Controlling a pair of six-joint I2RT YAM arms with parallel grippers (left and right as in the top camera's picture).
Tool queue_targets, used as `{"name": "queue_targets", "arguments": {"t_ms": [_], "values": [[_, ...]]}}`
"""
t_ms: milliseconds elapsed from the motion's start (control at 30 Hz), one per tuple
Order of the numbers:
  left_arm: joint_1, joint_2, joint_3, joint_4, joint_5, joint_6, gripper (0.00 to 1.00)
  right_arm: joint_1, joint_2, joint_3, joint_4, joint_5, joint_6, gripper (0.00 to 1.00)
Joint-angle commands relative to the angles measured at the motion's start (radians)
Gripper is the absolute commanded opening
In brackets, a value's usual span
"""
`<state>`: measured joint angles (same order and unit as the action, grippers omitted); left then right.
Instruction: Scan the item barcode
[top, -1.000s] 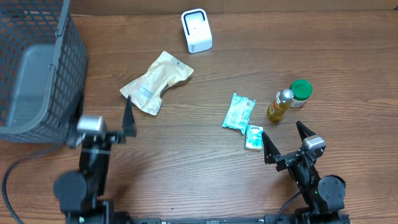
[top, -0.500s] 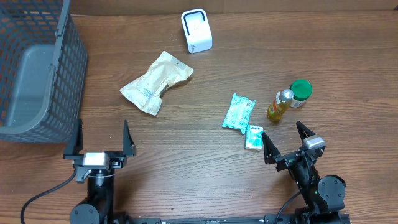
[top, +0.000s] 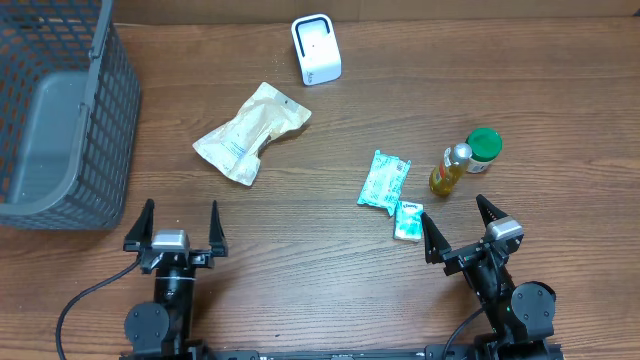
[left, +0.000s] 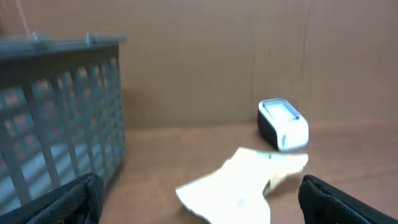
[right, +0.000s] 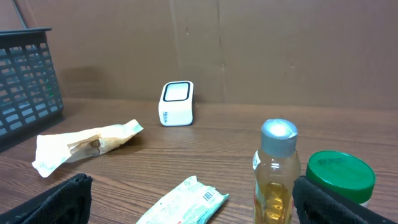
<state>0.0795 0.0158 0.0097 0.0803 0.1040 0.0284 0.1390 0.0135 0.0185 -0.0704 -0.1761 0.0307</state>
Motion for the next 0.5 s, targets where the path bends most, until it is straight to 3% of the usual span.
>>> {"name": "queue_targets", "arguments": {"t_ms": [0,167,467], "values": [[0.005,-0.013,-0.005,-0.051,-0.010,-0.006,1.00,-0.002,-0.011,-0.011,0.005,-0.002,0.006,1.00],[0.005,-0.013,-0.005,-0.151,-0.027,-0.011,1.00,-0.002,-0.011,-0.011,0.005,-0.002,0.006,1.00],[-0.028,-0.013,-0.005,-0.156,-0.064,-0.023,1.00,-0.002,-0.011,-0.011,0.005,-0.002,0.006,1.00]]}}
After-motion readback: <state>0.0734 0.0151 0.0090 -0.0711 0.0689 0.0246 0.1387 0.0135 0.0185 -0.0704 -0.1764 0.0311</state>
